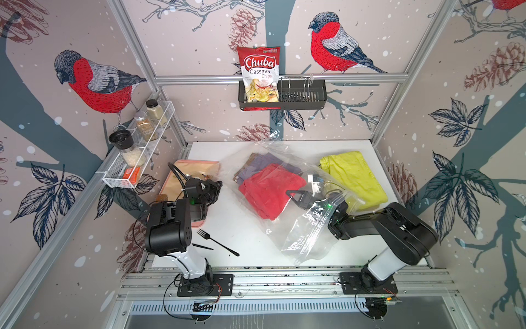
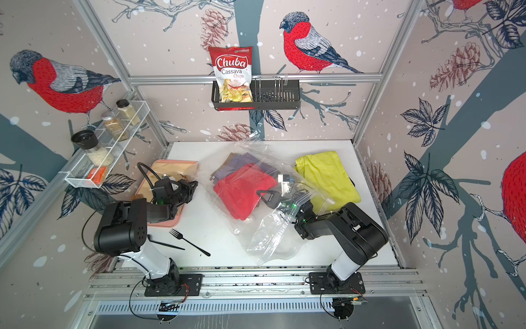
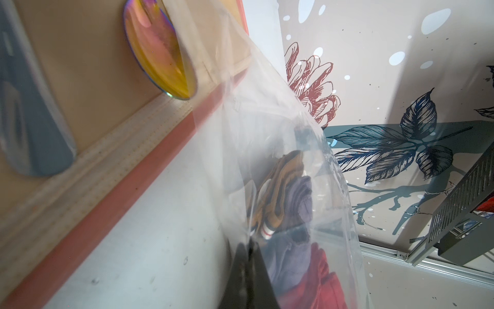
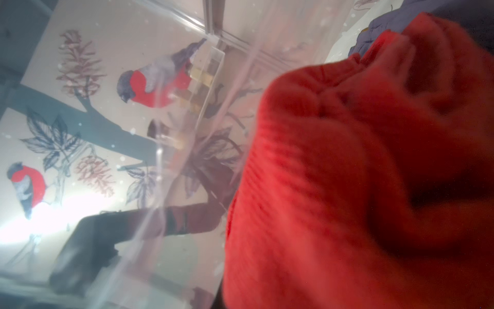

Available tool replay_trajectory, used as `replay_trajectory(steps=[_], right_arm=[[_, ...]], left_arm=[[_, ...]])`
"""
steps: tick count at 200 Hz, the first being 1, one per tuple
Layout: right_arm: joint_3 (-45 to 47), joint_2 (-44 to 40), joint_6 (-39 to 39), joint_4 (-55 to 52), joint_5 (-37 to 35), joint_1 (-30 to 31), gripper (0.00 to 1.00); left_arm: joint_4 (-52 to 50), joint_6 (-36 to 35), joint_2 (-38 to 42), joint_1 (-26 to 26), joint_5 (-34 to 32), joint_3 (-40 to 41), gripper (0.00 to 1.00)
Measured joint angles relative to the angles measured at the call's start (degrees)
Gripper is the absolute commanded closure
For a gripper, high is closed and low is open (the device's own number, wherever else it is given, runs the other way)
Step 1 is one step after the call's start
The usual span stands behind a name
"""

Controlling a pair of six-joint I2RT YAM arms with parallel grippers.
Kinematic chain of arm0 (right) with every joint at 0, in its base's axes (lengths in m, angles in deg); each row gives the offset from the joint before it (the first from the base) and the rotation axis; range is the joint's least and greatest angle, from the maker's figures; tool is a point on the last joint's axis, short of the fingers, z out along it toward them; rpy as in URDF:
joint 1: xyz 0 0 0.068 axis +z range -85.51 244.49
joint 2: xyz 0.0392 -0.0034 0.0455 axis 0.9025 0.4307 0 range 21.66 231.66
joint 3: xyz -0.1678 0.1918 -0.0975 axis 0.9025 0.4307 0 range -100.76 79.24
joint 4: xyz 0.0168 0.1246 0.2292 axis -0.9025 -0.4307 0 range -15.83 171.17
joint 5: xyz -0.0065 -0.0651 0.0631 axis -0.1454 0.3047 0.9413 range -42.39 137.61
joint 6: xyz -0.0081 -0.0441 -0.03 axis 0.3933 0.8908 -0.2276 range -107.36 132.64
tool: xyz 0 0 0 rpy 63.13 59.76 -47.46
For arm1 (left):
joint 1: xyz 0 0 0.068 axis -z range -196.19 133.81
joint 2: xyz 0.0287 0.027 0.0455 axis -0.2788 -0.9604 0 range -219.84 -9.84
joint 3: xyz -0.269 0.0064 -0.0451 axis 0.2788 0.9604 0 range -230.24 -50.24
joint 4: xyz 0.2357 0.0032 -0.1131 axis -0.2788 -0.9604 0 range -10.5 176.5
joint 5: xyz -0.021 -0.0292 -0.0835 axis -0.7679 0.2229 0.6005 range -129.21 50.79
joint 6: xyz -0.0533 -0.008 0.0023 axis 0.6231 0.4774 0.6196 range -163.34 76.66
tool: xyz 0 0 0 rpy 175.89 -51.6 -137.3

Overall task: Take the trousers out of the vacuum bag
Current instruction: Take out the trousers from the vacuum bag.

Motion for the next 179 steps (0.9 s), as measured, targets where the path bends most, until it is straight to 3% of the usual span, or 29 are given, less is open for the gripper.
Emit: replay_trajectory(steps=[76,137,179], right_arm=[[8.68,-16.41,3.58,-18.6,-4.76,1.44,1.0],[12.11,-35.69,5.03,-36.11,-9.22,2.1,1.0],[15.23,-41.22,4.48,-45.77,-11.82,1.38,1.0]], left_arm=[[-3.21,-1.9,1.29,0.0,-0.74,-0.7,1.0],[-4.35,-2.58,1.29,0.0,-1.33,-1.31,1.0],[-6.29,-3.8,1.95,0.0,-1.38,-1.9,1.0]])
